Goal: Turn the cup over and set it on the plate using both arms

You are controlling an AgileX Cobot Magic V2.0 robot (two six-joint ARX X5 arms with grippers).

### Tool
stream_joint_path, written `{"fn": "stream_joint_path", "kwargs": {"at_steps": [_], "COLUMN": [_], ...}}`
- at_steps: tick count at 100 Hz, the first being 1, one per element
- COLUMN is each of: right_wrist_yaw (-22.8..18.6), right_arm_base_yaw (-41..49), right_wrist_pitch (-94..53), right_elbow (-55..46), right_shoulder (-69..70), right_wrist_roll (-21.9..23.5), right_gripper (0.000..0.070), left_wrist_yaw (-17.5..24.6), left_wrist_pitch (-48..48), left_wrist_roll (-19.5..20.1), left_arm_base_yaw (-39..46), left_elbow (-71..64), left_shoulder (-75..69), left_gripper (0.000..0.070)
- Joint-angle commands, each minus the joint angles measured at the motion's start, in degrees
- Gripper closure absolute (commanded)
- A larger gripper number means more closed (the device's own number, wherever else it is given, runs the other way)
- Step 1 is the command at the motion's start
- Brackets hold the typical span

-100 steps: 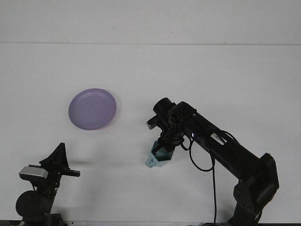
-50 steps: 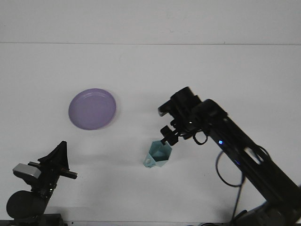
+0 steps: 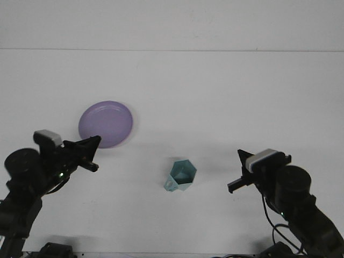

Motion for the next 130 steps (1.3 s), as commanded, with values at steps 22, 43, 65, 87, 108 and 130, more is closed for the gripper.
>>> {"fn": "stream_joint_path", "kwargs": {"at_steps": [22,43,65,87,108,130], "right_wrist_yaw": [2.69,3.13,3.13,3.1,3.06,3.06], "right_arm_base_yaw": [0.15,0.15,0.15,0.17,0.17,0.17], "right_wrist_pitch": [1.38,-0.63,-0.63,-0.63,-0.63,-0.66], "right_elbow": [-11.82,-12.79,-12.79,-12.79,-12.79,-12.79], "right_shoulder": [-15.98,-17.86,-17.77,-17.75,-17.75,-17.75], "right_wrist_roll": [3.08,3.3,3.3,3.3,3.3,3.3], "right_gripper": [0.07,0.07,0.07,0.07,0.07,0.07], "left_wrist_yaw": [-1.05,-1.4,-1.97,-4.57,-7.19,-7.45], "left_wrist_pitch": [-15.23,-27.08,-33.62,-37.88,-37.33,-34.4], "left_wrist_roll": [11.19,13.22,14.6,14.67,15.08,15.15], "left_arm_base_yaw": [-15.04,-22.03,-26.34,-29.73,-31.71,-32.52], "left_elbow": [17.94,29.66,35.8,39.45,39.63,39.63], "left_shoulder": [22.45,36.96,45.86,52.57,57.37,61.53], "left_gripper": [0.0688,0.0574,0.031,0.0265,0.0265,0.0269]}}
